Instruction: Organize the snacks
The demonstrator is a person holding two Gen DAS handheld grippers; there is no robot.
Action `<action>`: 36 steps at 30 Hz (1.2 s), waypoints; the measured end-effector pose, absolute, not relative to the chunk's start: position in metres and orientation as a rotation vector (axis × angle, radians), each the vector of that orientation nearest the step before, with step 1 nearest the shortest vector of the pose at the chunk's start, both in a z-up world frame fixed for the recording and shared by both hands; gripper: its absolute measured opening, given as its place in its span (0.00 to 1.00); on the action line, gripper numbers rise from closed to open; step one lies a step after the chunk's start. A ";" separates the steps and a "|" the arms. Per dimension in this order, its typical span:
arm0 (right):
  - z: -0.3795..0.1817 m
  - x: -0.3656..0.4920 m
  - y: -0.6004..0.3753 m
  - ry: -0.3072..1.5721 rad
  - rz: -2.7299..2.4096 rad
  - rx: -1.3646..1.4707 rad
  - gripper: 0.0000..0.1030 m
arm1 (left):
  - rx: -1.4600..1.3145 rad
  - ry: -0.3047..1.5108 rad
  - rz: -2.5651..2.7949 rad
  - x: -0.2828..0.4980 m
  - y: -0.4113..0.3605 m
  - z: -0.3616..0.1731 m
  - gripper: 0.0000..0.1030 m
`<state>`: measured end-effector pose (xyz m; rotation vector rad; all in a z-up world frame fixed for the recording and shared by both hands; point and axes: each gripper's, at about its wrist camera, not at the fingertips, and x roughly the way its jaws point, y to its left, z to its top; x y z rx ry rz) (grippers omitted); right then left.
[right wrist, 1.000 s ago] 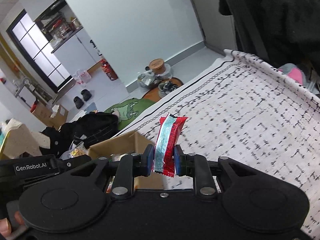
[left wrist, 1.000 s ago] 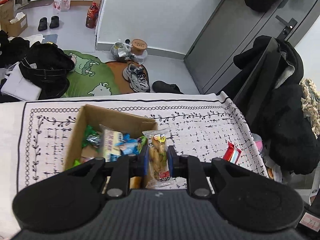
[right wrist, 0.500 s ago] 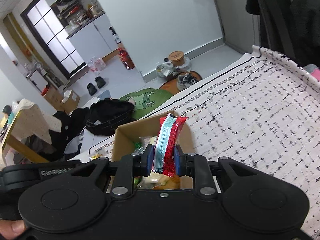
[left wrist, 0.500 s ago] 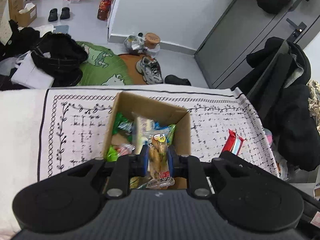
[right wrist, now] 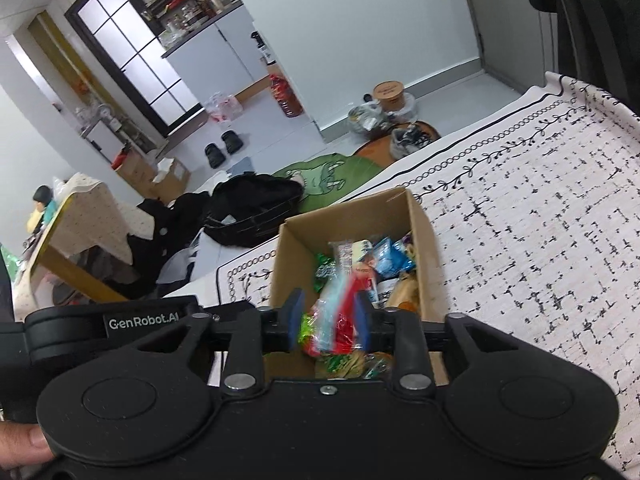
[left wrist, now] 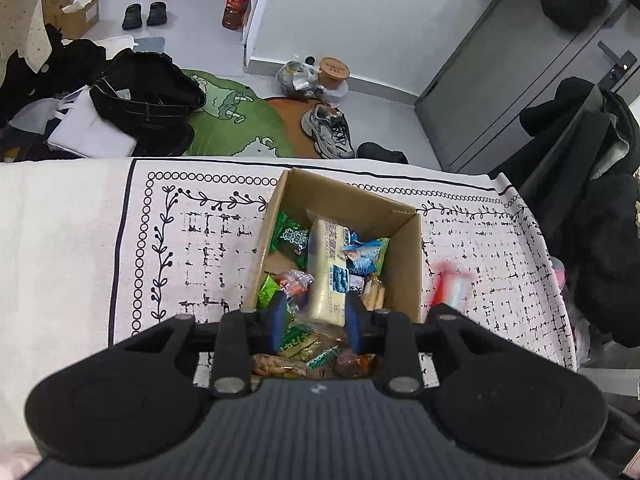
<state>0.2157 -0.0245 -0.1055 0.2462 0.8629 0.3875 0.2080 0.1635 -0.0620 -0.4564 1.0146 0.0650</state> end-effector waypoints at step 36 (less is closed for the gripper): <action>-0.073 0.159 -0.149 0.741 0.179 0.278 0.76 | -0.321 0.959 0.029 0.169 0.085 -0.025 0.80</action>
